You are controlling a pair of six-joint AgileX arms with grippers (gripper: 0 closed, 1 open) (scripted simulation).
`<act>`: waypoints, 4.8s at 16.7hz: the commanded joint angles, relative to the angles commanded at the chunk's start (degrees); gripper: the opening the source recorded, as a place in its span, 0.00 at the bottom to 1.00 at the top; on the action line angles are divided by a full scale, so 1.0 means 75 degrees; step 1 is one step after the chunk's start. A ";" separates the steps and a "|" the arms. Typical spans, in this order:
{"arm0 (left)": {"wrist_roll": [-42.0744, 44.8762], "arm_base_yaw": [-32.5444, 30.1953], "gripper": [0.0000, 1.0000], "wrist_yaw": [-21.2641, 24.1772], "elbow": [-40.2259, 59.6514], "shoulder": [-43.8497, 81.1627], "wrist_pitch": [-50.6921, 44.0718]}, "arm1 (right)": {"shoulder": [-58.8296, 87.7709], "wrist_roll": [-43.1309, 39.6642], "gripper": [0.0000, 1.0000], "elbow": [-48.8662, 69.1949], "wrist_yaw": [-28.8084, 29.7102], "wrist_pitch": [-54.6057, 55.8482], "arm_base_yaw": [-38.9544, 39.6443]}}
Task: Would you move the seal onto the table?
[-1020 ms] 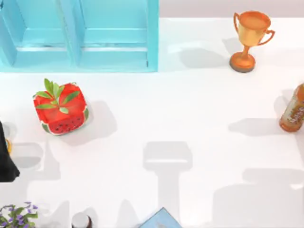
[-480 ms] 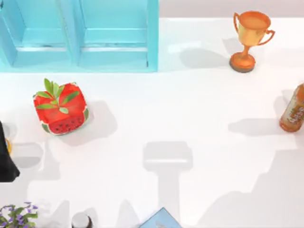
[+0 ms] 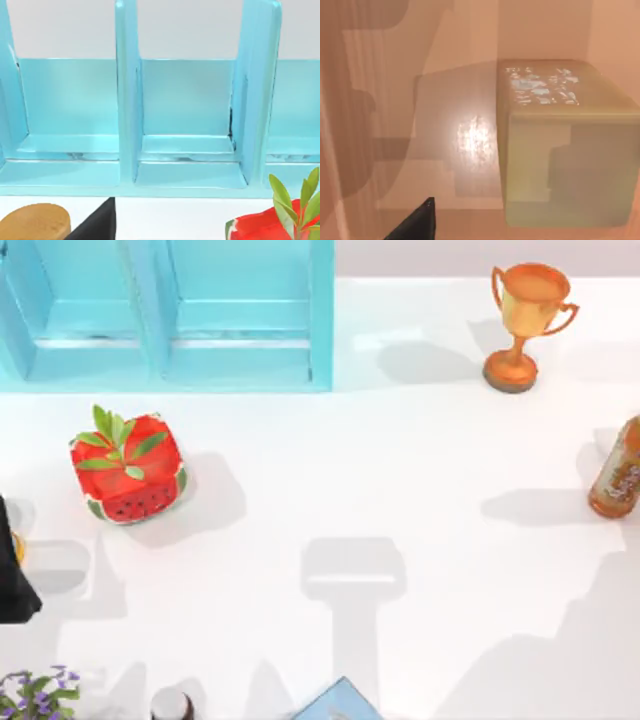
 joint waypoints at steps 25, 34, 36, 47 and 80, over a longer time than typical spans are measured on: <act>0.0000 0.0000 1.00 0.0000 0.0000 0.0000 0.0000 | 0.0678 0.0011 0.02 -0.1721 0.0002 0.2450 0.0002; 0.0000 0.0000 1.00 0.0000 0.0000 0.0000 0.0000 | 0.0662 0.0018 0.00 -0.1716 0.0005 0.2448 0.0000; 0.0000 0.0000 1.00 0.0000 0.0000 0.0000 0.0000 | 0.0602 0.0121 0.00 -0.1661 0.0021 0.2360 0.0086; 0.0000 0.0000 1.00 0.0000 0.0000 0.0000 0.0000 | -0.0185 0.3476 0.00 0.0697 0.0233 -0.0639 0.2673; 0.0000 0.0000 1.00 0.0000 0.0000 0.0000 0.0000 | 0.4568 0.9277 0.00 0.5333 0.0045 -0.0713 0.9163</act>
